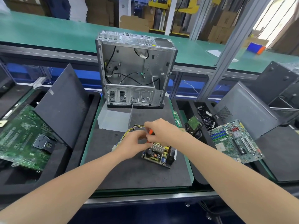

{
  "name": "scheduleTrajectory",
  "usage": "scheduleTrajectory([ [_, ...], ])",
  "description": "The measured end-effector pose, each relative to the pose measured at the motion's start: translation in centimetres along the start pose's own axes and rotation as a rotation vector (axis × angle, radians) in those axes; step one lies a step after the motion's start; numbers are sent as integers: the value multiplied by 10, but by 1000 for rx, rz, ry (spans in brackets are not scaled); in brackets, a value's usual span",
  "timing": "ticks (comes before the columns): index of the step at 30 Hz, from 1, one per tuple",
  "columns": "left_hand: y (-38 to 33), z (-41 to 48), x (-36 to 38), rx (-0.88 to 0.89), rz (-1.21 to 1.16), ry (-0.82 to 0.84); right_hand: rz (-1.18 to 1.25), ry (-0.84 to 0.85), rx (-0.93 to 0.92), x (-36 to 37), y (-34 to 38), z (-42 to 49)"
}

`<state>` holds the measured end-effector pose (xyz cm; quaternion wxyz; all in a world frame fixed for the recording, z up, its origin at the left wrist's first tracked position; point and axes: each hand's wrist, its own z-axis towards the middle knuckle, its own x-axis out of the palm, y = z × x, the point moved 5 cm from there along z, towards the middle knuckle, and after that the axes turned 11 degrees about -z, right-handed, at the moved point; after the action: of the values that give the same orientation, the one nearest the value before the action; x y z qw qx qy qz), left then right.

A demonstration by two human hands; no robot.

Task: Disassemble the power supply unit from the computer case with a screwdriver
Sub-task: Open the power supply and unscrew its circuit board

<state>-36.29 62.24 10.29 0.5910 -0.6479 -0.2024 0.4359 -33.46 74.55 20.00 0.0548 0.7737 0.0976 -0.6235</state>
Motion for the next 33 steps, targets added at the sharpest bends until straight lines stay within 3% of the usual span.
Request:
scheduleTrajectory([
  [7, 4, 0, 1, -55, 41, -15, -12, 4, -158, 0, 5, -1],
  [10, 6, -1, 2, -63, -5, -33, -53, -111, -52, -5, 5, -4],
  [13, 4, -2, 4, -55, -26, -26, -273, -234, 166, -8, 5, -4],
  [16, 4, -2, 4, -65, -29, -16, -175, -138, 223, 0, 6, 3],
  [22, 1, -4, -3, -60, -27, -5, 56, -3, 56, 2, -2, 5],
  [33, -2, -4, -4, -85, -21, -23, 23, -14, -192, -2, 2, 2],
])
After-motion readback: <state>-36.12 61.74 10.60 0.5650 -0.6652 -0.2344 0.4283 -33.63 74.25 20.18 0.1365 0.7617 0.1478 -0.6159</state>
